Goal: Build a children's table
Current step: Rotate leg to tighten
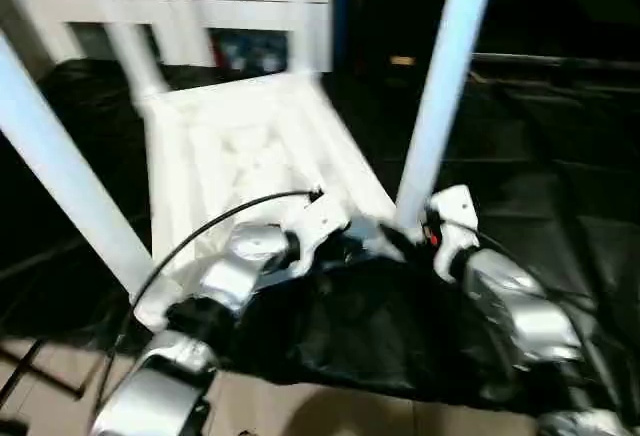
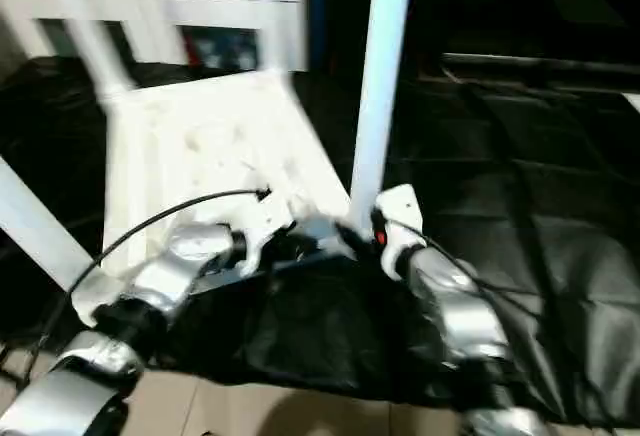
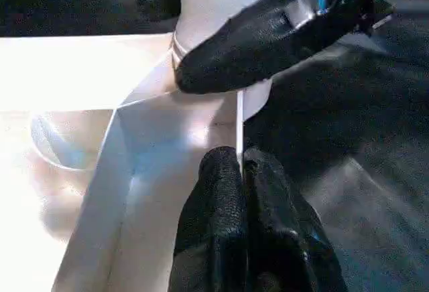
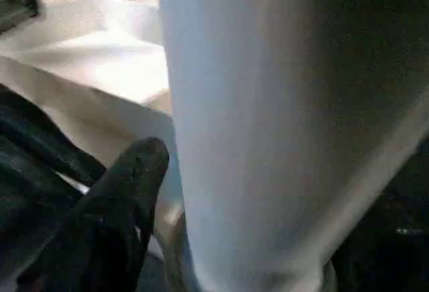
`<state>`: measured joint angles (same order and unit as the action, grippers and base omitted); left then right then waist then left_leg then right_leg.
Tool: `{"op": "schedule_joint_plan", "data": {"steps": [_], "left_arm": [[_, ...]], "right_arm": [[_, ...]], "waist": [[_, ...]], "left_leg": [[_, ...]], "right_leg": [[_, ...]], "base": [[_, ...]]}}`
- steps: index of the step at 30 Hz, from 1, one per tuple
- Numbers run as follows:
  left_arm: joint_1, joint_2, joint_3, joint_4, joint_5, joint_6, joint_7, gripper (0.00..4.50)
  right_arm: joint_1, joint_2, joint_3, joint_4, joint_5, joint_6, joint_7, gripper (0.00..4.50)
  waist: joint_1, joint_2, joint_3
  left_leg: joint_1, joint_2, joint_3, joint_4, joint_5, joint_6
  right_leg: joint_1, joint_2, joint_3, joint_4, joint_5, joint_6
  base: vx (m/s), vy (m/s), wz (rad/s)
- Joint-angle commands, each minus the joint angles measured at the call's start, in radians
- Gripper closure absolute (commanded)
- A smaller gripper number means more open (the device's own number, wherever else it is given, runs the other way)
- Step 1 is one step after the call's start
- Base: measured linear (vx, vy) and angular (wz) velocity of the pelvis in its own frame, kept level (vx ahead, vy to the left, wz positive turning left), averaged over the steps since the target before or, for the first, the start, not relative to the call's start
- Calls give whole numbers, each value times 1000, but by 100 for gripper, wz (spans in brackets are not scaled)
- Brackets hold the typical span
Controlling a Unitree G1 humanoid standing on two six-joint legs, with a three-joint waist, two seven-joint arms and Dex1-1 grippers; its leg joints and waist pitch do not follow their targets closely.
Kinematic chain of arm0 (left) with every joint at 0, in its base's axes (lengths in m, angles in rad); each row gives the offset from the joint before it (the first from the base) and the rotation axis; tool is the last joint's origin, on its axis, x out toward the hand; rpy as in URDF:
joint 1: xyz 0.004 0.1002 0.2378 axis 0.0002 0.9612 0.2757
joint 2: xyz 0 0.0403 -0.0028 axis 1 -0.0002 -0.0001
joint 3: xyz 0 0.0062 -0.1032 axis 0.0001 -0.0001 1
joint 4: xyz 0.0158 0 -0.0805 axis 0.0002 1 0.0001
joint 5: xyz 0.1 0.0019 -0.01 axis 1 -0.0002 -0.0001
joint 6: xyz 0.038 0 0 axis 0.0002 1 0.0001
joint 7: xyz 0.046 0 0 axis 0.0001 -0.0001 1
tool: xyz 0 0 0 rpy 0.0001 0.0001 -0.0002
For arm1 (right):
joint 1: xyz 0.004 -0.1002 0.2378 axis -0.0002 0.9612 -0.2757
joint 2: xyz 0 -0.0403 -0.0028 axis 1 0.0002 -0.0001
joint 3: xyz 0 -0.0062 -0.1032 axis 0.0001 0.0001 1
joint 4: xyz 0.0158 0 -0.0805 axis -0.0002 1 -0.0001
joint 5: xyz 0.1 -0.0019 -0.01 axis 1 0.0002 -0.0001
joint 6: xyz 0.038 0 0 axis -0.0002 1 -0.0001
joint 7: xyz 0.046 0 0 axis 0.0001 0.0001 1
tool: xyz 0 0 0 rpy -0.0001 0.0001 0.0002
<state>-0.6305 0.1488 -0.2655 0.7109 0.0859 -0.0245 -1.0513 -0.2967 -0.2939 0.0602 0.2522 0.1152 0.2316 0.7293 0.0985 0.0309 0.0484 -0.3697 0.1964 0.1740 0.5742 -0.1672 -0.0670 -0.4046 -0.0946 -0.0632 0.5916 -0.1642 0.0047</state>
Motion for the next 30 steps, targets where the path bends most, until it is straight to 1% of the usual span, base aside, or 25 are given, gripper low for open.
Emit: {"op": "schedule_joint_plan", "data": {"steps": [1,2,4,5,6,7,8,9,10,11,12,13,14,15,17,19,21,22,24,25,27,28,30], "left_arm": [[-15,-18,-23,-72,-56,-60,-72,450],[-16,-17,-23,-72,-56,-59,-73,450],[-11,5,-23,-86,-66,-52,-125,450],[-8,14,-24,-90,-69,-50,-144,450],[-5,25,-27,-94,-72,-48,-164,450],[-5,30,-28,-95,-73,-46,-174,450],[-5,30,-28,-95,-73,-46,-174,450],[-3,39,-29,-98,-78,-44,-193,450],[-3,50,-28,-97,-86,-43,-215,450],[-3,51,-28,-98,-87,-42,-217,450],[-1,59,-30,-99,-90,-38,-233,450],[0,61,-30,-99,-90,-37,-237,450],[0,63,-31,-99,-90,-36,-242,450],[2,64,-32,-99,-91,-34,-246,450],[4,66,-32,-101,-91,-32,-252,450],[6,67,-32,-103,-90,-31,-254,450],[6,66,-31,-104,-90,-30,-253,450],[9,68,-31,-110,-93,-25,-252,450],[12,70,-31,-114,-94,-23,-253,450],[17,70,-30,-117,-93,-22,-249,450],[18,69,-29,-118,-93,-21,-246,450],[21,64,-26,-120,-88,-18,-227,450],[22,57,-23,-119,-84,-17,-206,450]], "right_arm": [[24,-16,65,-52,48,13,122,109],[24,-17,65,-53,49,14,125,109],[46,-60,78,-92,78,33,216,109],[55,-80,88,-106,88,42,253,109],[64,-103,100,-120,99,51,295,109],[69,-116,108,-126,106,56,319,123],[69,-116,108,-126,106,56,319,132],[74,-131,117,-133,111,65,349,142],[77,-153,133,-142,117,77,387,145],[78,-155,135,-143,116,78,390,145],[79,-170,151,-145,110,81,411,154],[80,-175,158,-144,104,80,416,165],[80,-181,166,-142,96,77,422,165],[80,-183,170,-140,87,72,419,175],[81,-186,173,-143,85,73,419,184],[82,-184,171,-147,89,77,417,204],[83,-184,170,-147,90,77,417,213],[86,-182,171,-150,90,77,419,230],[88,-182,175,-153,92,77,422,230],[92,-179,178,-154,93,75,424,244],[93,-178,179,-154,94,76,424,244],[98,-169,181,-155,95,78,417,246],[102,-161,180,-158,97,82,407,250]], "waist": [[0,-18,-61],[2,-17,-61],[4,-16,-63],[7,-16,-63],[9,-16,-64],[13,-16,-64],[15,-16,-64],[16,-18,-64],[18,-16,-63],[19,-16,-63],[18,-14,-62],[17,-16,-61],[18,-16,-61],[17,-12,-61],[16,-16,-62],[17,-18,-63],[17,-17,-64],[17,-18,-64],[17,-18,-64],[17,-17,-63],[18,-17,-63],[18,-14,-63],[17,-16,-63]], "left_leg": [[11,30,-2,-68,-279,55],[11,31,-2,-68,-280,54],[8,29,-2,-67,-268,54],[7,30,-2,-66,-261,58],[6,30,-1,-65,-255,62],[7,32,0,-63,-246,69],[7,32,0,-63,-244,69],[6,31,1,-62,-241,68],[5,31,0,-63,-242,65],[6,31,0,-63,-247,63],[7,32,0,-64,-257,60],[7,32,-1,-65,-266,56],[8,32,-1,-66,-270,52],[9,32,-2,-67,-276,47],[9,31,-2,-67,-280,42],[8,32,-3,-66,-262,45],[8,31,-2,-65,-254,49],[7,32,-2,-64,-251,51],[7,31,-2,-64,-252,52],[7,31,-2,-64,-254,52],[7,31,-2,-65,-257,50],[8,32,-2,-65,-262,48],[8,32,-2,-65,-258,47]], "right_leg": [[49,-45,37,-76,-275,-194],[48,-47,38,-75,-275,-197],[50,-48,37,-73,-262,-203],[53,-48,36,-71,-249,-206],[52,-47,36,-70,-241,-209],[51,-48,37,-68,-228,-213],[50,-48,36,-68,-227,-216],[50,-48,36,-68,-232,-219],[52,-48,35,-68,-248,-215],[51,-49,35,-69,-257,-213],[49,-49,35,-71,-271,-212],[49,-49,35,-73,-285,-208],[50,-50,36,-73,-291,-206],[48,-50,36,-74,-303,-203],[49,-50,36,-75,-308,-199],[50,-50,36,-72,-284,-204],[50,-49,35,-71,-268,-208],[50,-49,35,-69,-261,-211],[51,-49,35,-70,-264,-211],[50,-49,35,-71,-271,-210],[50,-49,35,-71,-280,-206],[49,-50,35,-72,-286,-205],[50,-49,36,-71,-275,-205]], "base": [[0,0,0],[0,0,0],[0,0,0],[0,0,0],[0,0,0],[0,0,0],[0,0,0],[0,0,0],[0,0,0],[0,0,0],[0,0,0],[0,0,0],[0,0,0],[0,0,0],[0,0,0],[0,0,0],[0,0,0],[0,0,0],[0,0,0],[0,0,0],[0,0,0],[0,0,0],[0,0,0]]}}
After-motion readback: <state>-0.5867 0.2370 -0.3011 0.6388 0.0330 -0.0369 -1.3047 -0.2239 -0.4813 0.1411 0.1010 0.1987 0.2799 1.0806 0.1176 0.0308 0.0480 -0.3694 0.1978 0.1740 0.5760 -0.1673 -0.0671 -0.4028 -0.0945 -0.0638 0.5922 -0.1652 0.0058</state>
